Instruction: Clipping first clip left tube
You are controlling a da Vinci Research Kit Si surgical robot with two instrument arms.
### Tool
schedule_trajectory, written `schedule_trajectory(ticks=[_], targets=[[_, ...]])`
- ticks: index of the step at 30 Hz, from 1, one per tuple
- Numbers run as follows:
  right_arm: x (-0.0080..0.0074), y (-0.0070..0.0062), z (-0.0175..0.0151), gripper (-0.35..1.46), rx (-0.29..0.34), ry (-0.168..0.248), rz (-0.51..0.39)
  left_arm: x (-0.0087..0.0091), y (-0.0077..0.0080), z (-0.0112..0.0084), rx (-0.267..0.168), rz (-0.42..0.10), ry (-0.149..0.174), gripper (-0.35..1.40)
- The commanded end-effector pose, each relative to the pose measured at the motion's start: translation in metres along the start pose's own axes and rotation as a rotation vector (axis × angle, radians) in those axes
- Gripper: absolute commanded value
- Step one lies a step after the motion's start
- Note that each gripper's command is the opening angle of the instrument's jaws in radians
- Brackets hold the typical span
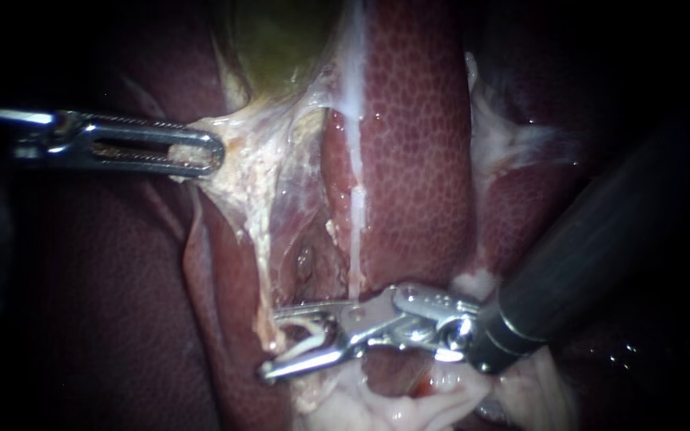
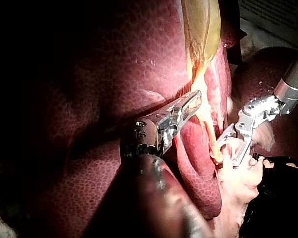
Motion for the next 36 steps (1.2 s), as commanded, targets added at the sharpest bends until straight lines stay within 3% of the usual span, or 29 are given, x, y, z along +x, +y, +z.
schedule_trajectory(ticks=[1,8,14,29,36], targets=[[0.0,0.0001,0.0001,0.53,-0.003,-0.001,0.004,0.0,0.0,0.0,0.0,0.0,0.0,-0.35],[0.0,0.0005,0.0006,0.54,0.009,0.016,0.03,0.0,-0.0001,0.0001,-0.001,-0.001,0.0,-0.35],[0.0004,0.0008,0.0014,0.55,0.062,0.052,0.074,-0.0001,-0.0001,0.0002,-0.002,-0.001,-0.001,-0.35],[0.0031,0.0005,0.0013,0.59,0.097,0.112,0.091,-0.0001,-0.0001,0.0005,-0.003,-0.001,-0.001,-0.35],[0.0016,0.0009,0.0014,0.59,0.094,0.096,0.091,-0.0001,-0.0001,0.0005,-0.003,-0.001,-0.001,-0.35]])
